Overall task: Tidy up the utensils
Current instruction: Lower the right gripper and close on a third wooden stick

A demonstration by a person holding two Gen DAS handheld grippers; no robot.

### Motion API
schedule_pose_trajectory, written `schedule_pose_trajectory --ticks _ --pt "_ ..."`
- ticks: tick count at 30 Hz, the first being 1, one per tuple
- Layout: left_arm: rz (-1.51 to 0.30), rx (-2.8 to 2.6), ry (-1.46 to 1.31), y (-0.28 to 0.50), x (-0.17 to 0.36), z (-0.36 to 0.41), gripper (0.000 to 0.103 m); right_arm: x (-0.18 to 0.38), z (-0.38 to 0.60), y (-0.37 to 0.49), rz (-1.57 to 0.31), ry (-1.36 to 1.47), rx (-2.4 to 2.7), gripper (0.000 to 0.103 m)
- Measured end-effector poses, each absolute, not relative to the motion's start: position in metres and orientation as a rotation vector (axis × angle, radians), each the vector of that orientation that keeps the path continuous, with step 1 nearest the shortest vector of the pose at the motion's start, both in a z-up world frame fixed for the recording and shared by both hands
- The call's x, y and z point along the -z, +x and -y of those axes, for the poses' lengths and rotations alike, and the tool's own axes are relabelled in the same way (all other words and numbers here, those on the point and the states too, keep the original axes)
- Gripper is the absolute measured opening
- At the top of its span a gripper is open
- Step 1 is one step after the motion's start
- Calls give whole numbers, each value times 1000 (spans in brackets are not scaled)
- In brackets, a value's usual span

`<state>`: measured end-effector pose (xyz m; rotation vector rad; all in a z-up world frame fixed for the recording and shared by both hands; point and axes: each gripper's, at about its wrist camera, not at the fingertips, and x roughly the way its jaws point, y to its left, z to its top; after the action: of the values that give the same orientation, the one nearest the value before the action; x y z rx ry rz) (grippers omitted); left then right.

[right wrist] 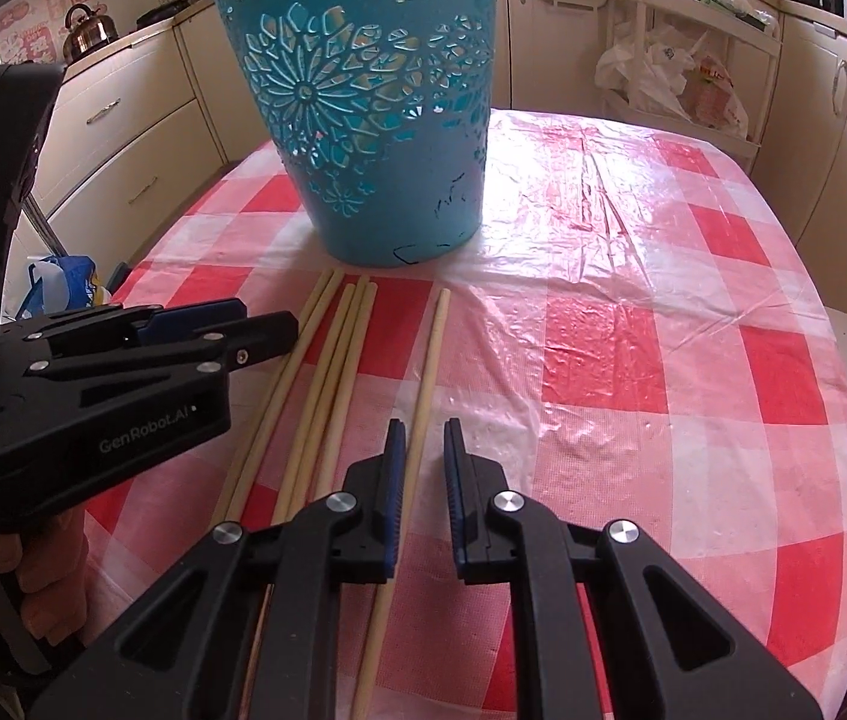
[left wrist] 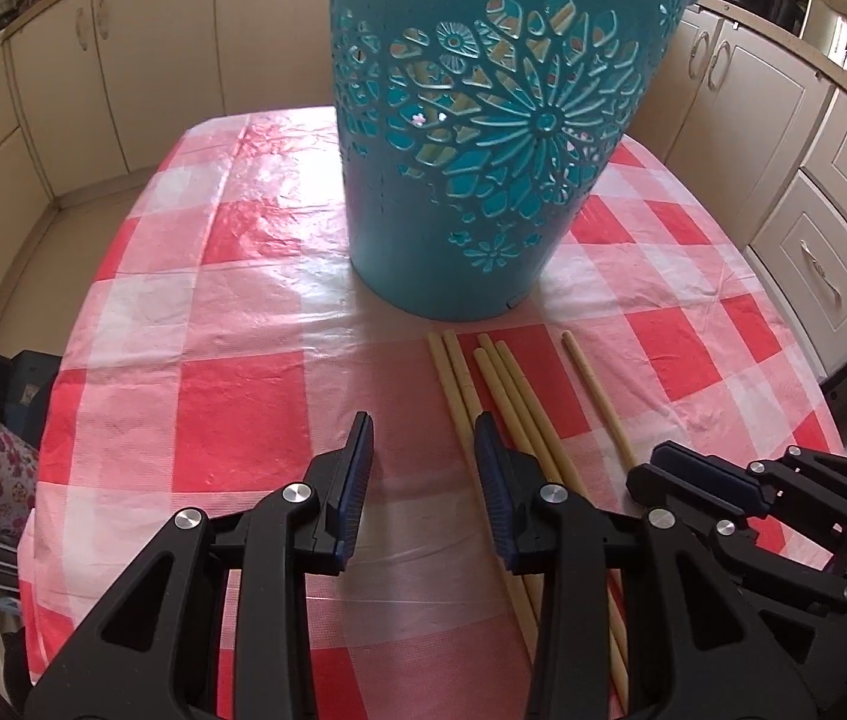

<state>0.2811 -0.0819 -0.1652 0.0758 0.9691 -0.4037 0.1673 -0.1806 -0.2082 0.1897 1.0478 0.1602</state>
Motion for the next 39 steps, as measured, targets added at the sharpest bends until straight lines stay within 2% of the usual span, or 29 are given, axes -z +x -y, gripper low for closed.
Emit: schedule_pose_trajectory --ticks 2,6,8,10,12,16,23,24,25,26,30,32,34,37,39 --pt "-971 416 89 281 165 83 33 208 181 165 -1050 193 -157 11" --pt "-974 449 117 281 166 81 23 207 184 163 -1062 196 -168 11" --pt "-979 475 153 283 166 82 15 206 185 167 -1072 198 -178 17" --pt "-976 502 187 284 166 84 10 207 185 170 -1069 192 -173 19" --pt "-972 548 213 283 166 87 10 208 185 171 -1068 196 -171 19" --pt "-942 610 311 279 166 94 10 207 185 169 -1076 190 -185 12" --pt "-1003 601 307 292 163 84 13 207 181 177 -1089 157 -192 16" --pt "-1009 607 297 294 162 82 13 207 180 177 -1088 149 -193 14" --pt "-1011 615 298 295 163 81 13 207 180 177 -1090 150 -197 8" --pt "-1008 621 304 295 163 80 13 208 181 176 -1092 157 -201 7" --pt "-1011 646 337 295 163 81 12 206 181 178 -1113 146 -217 8" --pt "-1026 650 333 299 164 83 12 207 180 182 -1118 144 -228 13" --pt "-1033 622 324 304 164 83 12 207 177 186 -1116 122 -225 13" --pt "-1030 612 318 307 165 87 10 208 175 187 -1107 105 -218 6" --pt "-1026 643 331 304 165 89 7 208 176 185 -1115 120 -229 6"
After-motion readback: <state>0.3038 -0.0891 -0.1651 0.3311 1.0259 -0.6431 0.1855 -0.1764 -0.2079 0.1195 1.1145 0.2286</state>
